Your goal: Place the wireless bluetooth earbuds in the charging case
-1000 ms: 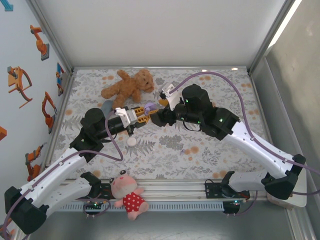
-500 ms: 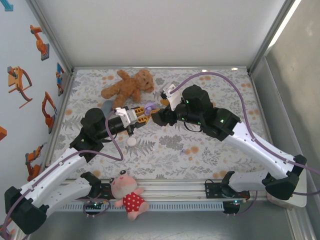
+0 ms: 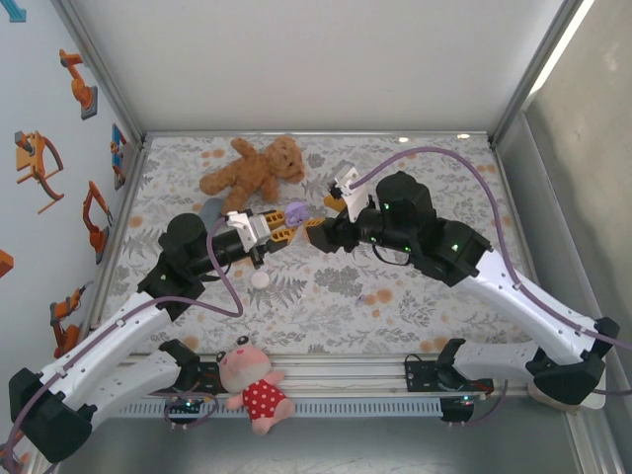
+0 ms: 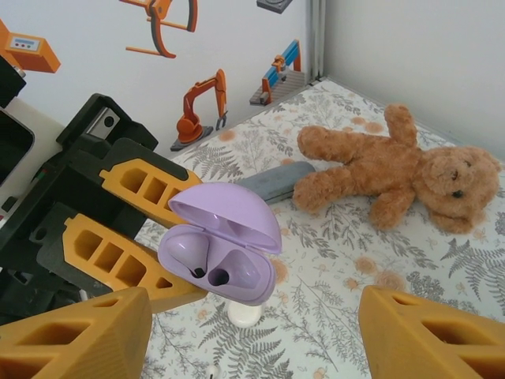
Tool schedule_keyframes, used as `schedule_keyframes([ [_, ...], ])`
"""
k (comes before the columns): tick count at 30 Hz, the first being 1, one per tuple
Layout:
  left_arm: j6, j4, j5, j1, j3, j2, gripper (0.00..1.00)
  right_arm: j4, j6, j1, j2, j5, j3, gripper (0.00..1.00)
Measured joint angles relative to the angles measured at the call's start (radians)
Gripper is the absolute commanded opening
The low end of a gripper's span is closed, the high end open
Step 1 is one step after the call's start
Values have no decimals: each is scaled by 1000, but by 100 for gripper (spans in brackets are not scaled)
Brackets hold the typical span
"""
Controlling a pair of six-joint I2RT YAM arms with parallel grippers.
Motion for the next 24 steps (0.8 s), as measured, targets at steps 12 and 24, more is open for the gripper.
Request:
schedule_keyframes([
  [12, -94, 39, -24, 0, -69, -26, 0, 14, 106, -61, -56, 183, -75, 86],
  [24, -132, 37, -36, 0, -103, -84, 0, -26, 376, -293, -62, 211, -340, 99],
])
